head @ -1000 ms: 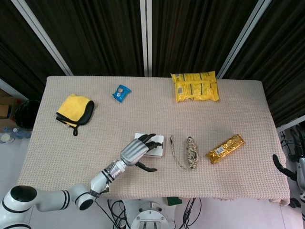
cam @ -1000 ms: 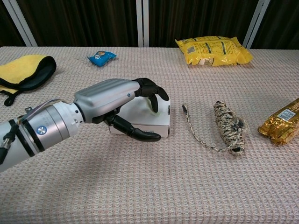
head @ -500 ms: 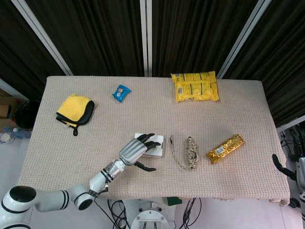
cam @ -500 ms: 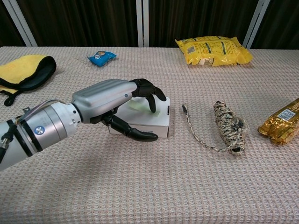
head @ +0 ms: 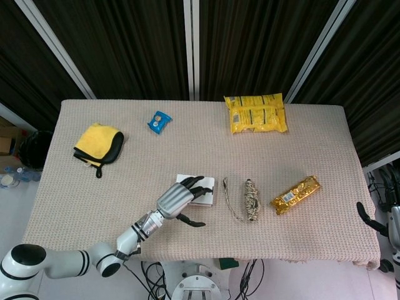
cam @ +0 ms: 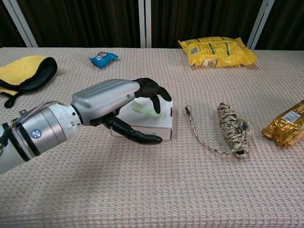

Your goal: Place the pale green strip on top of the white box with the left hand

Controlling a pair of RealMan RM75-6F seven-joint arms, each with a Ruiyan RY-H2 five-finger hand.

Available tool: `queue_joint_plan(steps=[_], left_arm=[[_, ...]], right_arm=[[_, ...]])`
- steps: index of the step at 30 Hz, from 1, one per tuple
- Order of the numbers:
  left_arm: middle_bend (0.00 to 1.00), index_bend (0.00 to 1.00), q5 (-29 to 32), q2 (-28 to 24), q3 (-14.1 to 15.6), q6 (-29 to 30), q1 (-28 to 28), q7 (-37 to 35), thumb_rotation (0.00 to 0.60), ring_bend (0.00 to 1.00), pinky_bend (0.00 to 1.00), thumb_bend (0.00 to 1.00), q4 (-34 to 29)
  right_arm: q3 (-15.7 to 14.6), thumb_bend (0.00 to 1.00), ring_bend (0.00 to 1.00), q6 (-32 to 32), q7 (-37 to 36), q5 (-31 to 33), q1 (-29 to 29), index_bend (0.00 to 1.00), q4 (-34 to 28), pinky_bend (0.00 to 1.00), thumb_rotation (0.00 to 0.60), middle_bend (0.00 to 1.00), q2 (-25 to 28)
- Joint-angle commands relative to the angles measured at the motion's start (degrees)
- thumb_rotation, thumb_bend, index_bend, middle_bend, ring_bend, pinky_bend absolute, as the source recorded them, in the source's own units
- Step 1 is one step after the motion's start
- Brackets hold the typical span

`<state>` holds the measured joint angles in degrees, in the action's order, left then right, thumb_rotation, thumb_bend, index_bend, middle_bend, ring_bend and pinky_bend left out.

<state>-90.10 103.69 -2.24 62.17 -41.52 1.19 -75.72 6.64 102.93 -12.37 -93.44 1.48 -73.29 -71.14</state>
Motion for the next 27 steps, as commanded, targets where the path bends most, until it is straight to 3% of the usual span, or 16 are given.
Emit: queue_joint_plan(steps=[1,27], left_arm=[[0.34,0.2,0.1,0.2,0.0,-0.3,-0.1,0.2,0.225,0.06,0.17,0.0,0.3],[0.34,0.2,-0.8,1.5,0.0,0.1,-0.3,-1.2,0.224,0.06,0.17,0.0,1.7]], right_arm=[[0.0,0.3,0.0,0.0,0.0,0.0,0.0,0.0,0.0,0.0,0.546,0.0,0.0],[0.1,0.3,0.0,-0.3,-0.9,0.6,-0.1,0.0,0.6,0.0,0.546,0.0,-0.1]])
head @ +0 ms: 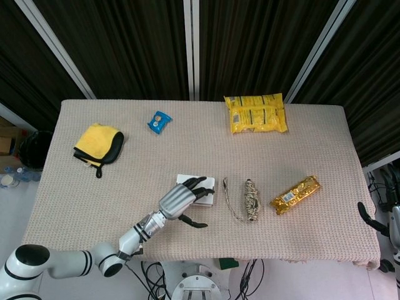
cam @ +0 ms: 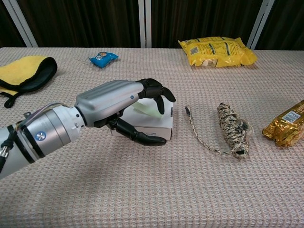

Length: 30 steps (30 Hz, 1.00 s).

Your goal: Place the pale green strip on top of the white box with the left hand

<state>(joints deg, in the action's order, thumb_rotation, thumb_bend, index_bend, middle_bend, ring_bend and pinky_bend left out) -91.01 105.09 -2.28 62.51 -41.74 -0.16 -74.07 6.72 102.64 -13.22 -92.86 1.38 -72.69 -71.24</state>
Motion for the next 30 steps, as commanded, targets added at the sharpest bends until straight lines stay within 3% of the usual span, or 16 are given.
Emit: queue_joint_plan(steps=[1,21,25,30], left_arm=[[0.34,0.2,0.3,0.1,0.1,-0.4,-0.1,0.2,0.226,0.06,0.17,0.0,0.1],[0.34,0.2,0.5,0.4,-0.6,-0.5,-0.3,-0.2,0.224,0.06,0.17,0.0,0.3],[0.33,0.2,0.6,0.6,-0.6,-1.0,-0.6,-0.4,0.263,0.06,0.17,0.0,0.7],[0.32,0.2,1.1,1.0,-0.8,-1.5,-0.9,-0.3,0.269,0.06,0.17,0.0,1.4]], right_arm=[[0.0,0.3,0.0,0.0,0.0,0.1,0.0,0.0,0.0,0.0,0.546,0.0,0.0],[0.1,0.3,0.0,0.0,-0.1,0.1,0.0,0.0,0.0,0.0,0.546,0.0,0.1],[0.1,0.3,0.0,0.0,0.0,0.0,0.0,0.0,0.0,0.0,0.546,0.0,0.1],[0.1,0.3,0.0,0.0,0.1,0.0,0.0,0.0,-0.1,0.0,0.547,0.0,0.2]])
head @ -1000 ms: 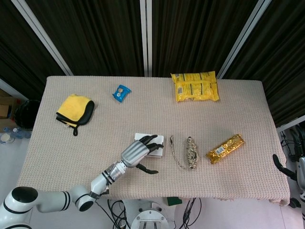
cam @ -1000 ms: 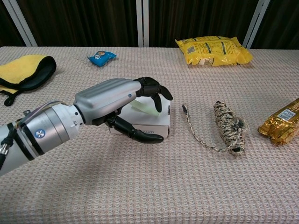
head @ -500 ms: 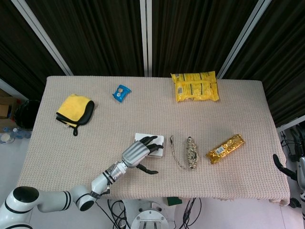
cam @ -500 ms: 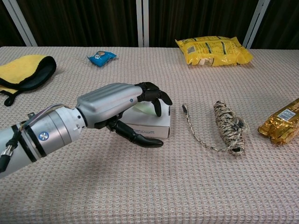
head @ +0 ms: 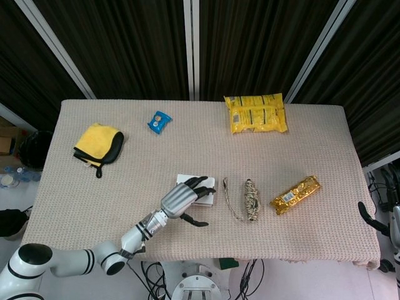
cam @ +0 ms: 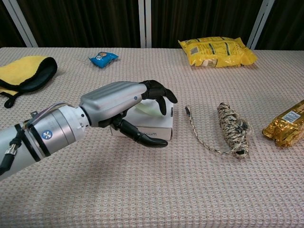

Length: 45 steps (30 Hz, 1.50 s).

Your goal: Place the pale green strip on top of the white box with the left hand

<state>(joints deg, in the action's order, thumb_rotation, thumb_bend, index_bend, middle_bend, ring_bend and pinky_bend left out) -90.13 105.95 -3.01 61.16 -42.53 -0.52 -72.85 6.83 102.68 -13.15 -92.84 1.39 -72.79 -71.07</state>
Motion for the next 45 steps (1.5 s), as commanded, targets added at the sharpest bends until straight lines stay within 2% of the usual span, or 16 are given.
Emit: queue_joint_plan(steps=[1,15,21,25,30,33,37,40,45], left_arm=[[0.32,0.2,0.2,0.2,-0.1,-0.2,-0.1,0.0,0.271,0.06,0.17,0.0,0.3],[0.32,0.19,1.1,0.6,0.0,-1.2,-0.2,0.8,0.274,0.06,0.17,0.0,0.9],[0.31,0.19,0.0,0.0,-0.5,1.3,0.2,-0.5,0.272,0.06,0.17,0.0,-0.3],[0.25,0.18,-1.5,-1.9,-0.4,4.9,1.4,-1.6,0.273,0.06,0.17,0.0,-3.0],[0.22,0.18,-2.8,-7.5,0.3,12.4,5.7,-2.0,0.275,0.06,0.18,0.0,-8.4],[0.21,0.18,-2.1,-12.5,0.1,18.0,9.6,-0.6,0.275,0.06,0.18,0.0,-11.1],[0.17,0.18,0.8,-19.7,-0.4,25.5,16.2,4.0,0.261,0.04,0.17,0.0,-11.6],[0.14,0.18,3.6,-24.4,0.8,26.5,19.9,5.2,0.248,0.01,0.17,0.0,-11.7],[0.1,0.17,7.4,-30.9,4.6,23.8,24.5,6.7,0.252,0.0,0.16,0.0,-12.0]], right_arm=[[0.0,0.3,0.0,0.0,0.0,0.0,0.0,0.0,0.0,0.0,0.546,0.0,0.0],[-0.1,0.3,0.0,-0.3,-0.4,0.2,0.0,0.0,0.3,0.0,0.547,0.0,-0.1],[0.1,0.3,0.0,0.1,-0.6,0.2,-0.1,0.0,0.3,0.0,0.546,0.0,0.0],[0.1,0.3,0.0,0.0,-0.8,0.3,0.0,0.0,0.5,0.0,0.547,0.0,-0.1],[0.1,0.3,0.0,-0.6,-1.3,0.8,0.0,0.0,1.2,0.0,0.547,0.0,-0.4],[0.4,0.3,0.0,-0.8,-1.0,1.4,0.0,0.0,2.3,0.0,0.547,0.0,-0.7],[1.3,0.25,0.0,-1.0,4.7,3.1,-0.2,0.0,4.5,0.0,0.547,0.0,-1.8],[1.2,0.21,0.0,-2.5,7.4,4.3,-0.2,0.0,4.0,0.0,0.548,0.0,-1.6],[0.5,0.21,0.0,-5.1,9.1,4.7,0.1,0.0,1.8,0.0,0.545,0.0,-0.7]])
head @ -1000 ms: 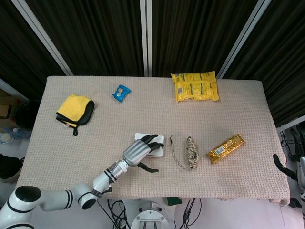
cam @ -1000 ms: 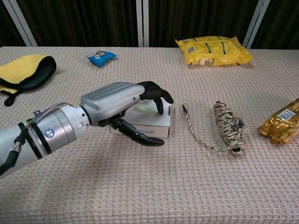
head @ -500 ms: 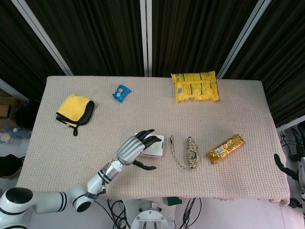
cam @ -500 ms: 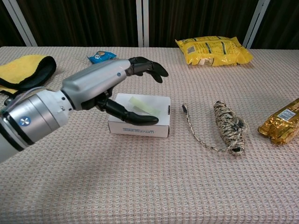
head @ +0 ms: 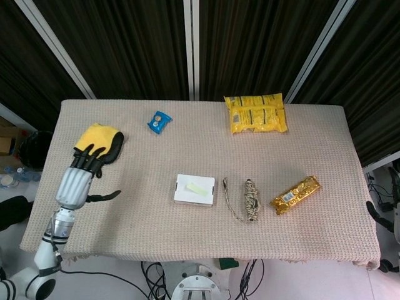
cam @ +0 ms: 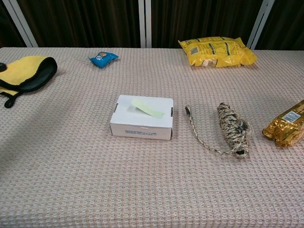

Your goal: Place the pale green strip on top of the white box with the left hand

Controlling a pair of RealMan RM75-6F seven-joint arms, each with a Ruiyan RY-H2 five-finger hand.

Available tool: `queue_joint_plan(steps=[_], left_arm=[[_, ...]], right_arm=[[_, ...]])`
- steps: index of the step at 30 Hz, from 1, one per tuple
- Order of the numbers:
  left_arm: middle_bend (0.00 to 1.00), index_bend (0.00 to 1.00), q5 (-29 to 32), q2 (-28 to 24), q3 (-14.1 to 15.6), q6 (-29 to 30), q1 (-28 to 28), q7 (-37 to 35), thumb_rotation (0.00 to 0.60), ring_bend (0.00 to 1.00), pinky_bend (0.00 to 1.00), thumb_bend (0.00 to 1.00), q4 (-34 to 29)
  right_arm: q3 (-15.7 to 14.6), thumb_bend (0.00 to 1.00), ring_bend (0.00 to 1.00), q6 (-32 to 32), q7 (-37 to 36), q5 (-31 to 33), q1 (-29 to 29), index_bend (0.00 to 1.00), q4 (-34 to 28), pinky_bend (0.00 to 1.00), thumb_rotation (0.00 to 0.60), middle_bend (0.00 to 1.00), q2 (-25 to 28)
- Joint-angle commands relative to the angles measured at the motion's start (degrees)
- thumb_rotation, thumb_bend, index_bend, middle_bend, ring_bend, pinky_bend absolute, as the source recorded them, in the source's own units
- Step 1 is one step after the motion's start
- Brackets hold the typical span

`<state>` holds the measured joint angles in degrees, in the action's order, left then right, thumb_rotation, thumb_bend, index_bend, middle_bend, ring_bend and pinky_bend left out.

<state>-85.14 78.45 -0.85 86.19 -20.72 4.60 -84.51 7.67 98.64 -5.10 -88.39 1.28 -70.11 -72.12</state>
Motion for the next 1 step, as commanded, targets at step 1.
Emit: queue_joint_plan(steps=[1], left_arm=[[0.1,0.16,2.5,-3.8,2.8,-1.3,3.3,1.4,0.252,0.0,0.16,0.0,0.1]], right_arm=[[-0.4,0.21,0.0,-1.2,1.3,0.0,0.3,0.0,-0.9,0.0,0.546,0.0,0.3]])
